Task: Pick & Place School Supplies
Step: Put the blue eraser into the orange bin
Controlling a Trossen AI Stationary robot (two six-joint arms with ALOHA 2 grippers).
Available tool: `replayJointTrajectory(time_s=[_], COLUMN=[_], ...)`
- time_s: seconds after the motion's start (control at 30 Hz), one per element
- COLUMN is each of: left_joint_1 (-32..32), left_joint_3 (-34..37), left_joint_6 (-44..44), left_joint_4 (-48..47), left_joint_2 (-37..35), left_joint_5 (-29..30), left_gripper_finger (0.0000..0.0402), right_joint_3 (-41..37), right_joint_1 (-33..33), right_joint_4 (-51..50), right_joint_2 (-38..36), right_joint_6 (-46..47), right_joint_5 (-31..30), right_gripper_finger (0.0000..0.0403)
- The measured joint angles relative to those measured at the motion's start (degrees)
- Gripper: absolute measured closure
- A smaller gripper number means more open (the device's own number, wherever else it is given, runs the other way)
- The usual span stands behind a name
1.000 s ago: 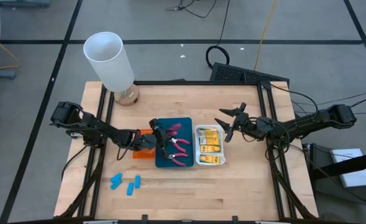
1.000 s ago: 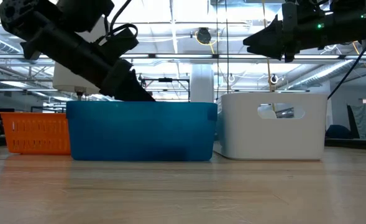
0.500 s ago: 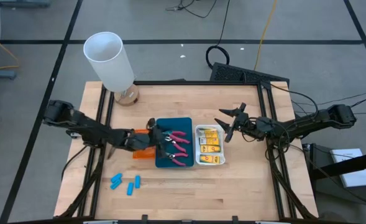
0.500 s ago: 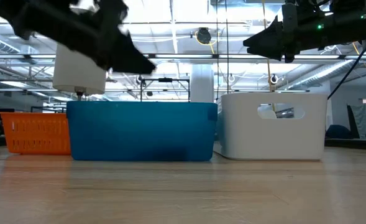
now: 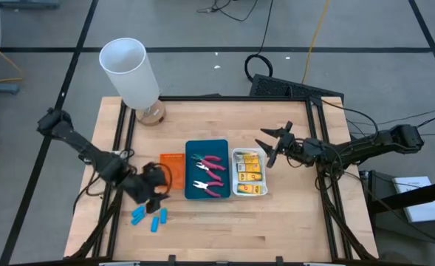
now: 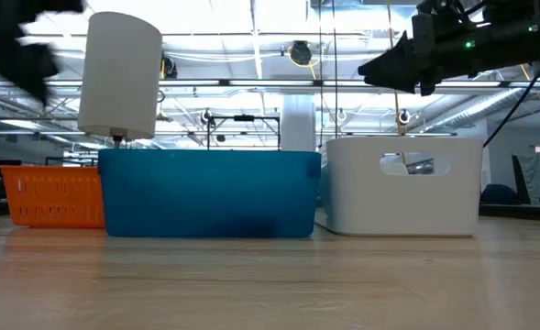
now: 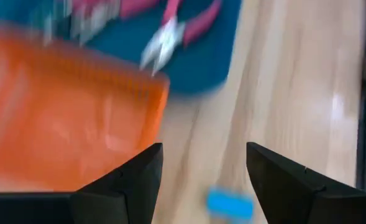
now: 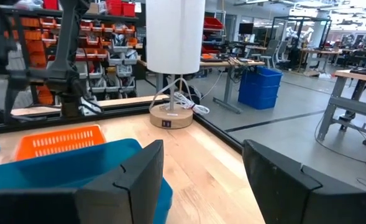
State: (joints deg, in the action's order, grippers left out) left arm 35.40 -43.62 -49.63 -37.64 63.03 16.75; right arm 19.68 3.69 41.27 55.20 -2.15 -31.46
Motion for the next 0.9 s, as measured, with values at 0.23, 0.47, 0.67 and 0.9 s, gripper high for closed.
replayJointTrajectory(time_s=[0.23,0.47,0.67,0.9], left_joint_1=[9.41,11.23,11.23,11.23], left_joint_3=[0.07,0.07,0.07,0.07], left_joint_6=[-26.37,-29.28,-29.64,-30.4], left_joint_4=[-15.65,-21.43,-20.84,-18.2], left_joint_2=[5.12,9.23,11.85,16.84], left_joint_5=[-10.38,-18.76,-22.86,-25.26], left_gripper_finger=[0.0165,0.0165,0.0165,0.0165], right_joint_3=[0.0,0.0,0.0,0.0], right_joint_1=[-1.13,-2.28,-2.26,-2.26], right_joint_4=[0.1,0.89,0.9,1.21], right_joint_2=[0.0,0.0,0.0,-0.02], right_joint_6=[-0.93,-1.54,-2.16,-2.98], right_joint_5=[0.04,0.1,0.17,0.17], right_gripper_finger=[0.0193,0.0193,0.0193,0.0193])
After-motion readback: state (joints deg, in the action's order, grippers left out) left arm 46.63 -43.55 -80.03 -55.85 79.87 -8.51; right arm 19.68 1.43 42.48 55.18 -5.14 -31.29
